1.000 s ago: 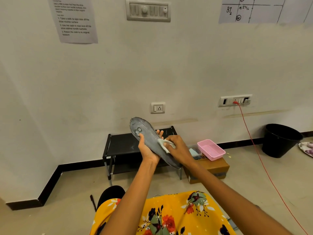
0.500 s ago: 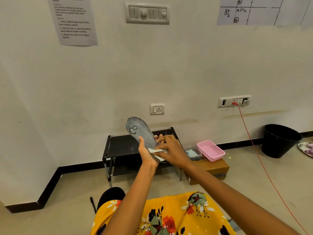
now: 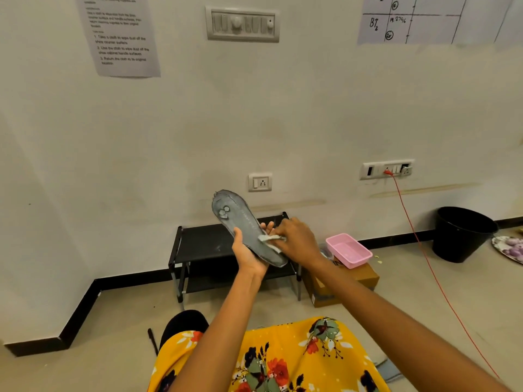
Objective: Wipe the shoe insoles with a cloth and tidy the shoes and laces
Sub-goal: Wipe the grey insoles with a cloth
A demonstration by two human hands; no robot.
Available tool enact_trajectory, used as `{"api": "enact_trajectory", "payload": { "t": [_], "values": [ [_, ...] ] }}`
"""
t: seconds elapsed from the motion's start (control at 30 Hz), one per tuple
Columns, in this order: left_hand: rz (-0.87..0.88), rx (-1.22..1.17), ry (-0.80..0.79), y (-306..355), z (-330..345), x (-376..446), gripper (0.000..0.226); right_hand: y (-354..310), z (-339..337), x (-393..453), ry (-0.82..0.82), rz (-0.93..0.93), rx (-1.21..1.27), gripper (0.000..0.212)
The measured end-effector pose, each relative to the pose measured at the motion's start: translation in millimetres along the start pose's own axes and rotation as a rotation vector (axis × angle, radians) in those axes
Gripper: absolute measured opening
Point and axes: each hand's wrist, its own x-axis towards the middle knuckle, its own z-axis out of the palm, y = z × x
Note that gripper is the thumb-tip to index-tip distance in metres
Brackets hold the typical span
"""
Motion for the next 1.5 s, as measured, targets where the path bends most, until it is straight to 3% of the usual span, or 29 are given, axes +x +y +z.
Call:
{"api": "enact_trajectory", "payload": {
  "t": [0.1,0.27,0.33,0.47,0.67,0.8,0.87,1.0,1.17,1.37,1.5],
  "values": [
    [0.001,0.067,0.0,-3.5,11.7,0.2,0.063,-7.8,3.1,0.6,0.084,0.149,0.078,0.03],
    [0.044,-0.004,0.012,7.8,7.9,3.1,0.061,-30.0,-12.9,-28.2,-0.075,-0.032,0.352,0.019],
    [0.055,0.015,-0.012,9.1,8.4,2.0,0.062,-22.9,-17.4,-24.7,-0.061,0.014,0.274,0.022],
    [0.091,0.025,-0.059,6.0,18.5,3.5,0.06,-20.5,-15.4,-23.4,0.14,0.249,0.239,0.027],
    [0.142,-0.054,0.026,13.5,17.0,-3.1,0.056,-41.6,-2.9,-37.9,0.079,0.1,0.252,0.027],
    [0.128,-0.08,-0.025,4.2,26.0,4.0,0.056,-23.8,-6.3,-18.4,0.195,0.285,0.126,0.03],
    [0.131,-0.089,-0.011,4.3,28.1,10.6,0.056,-29.6,-0.6,-16.7,0.21,0.263,0.168,0.032],
    [0.12,-0.057,0.035,9.0,24.6,14.0,0.057,-28.4,1.7,-19.1,0.074,0.13,0.188,0.032],
    [0.104,-0.037,0.0,-3.4,29.3,19.2,0.059,-2.5,-8.1,-7.5,0.157,0.331,0.145,0.023],
    [0.089,-0.065,0.024,0.8,38.9,16.6,0.058,-24.4,-6.9,-23.6,0.118,0.178,0.254,0.025],
    [0.045,-0.027,-0.011,-9.7,47.4,14.7,0.06,-6.5,-23.9,-11.9,0.151,0.318,0.113,0.028]
  ]
}}
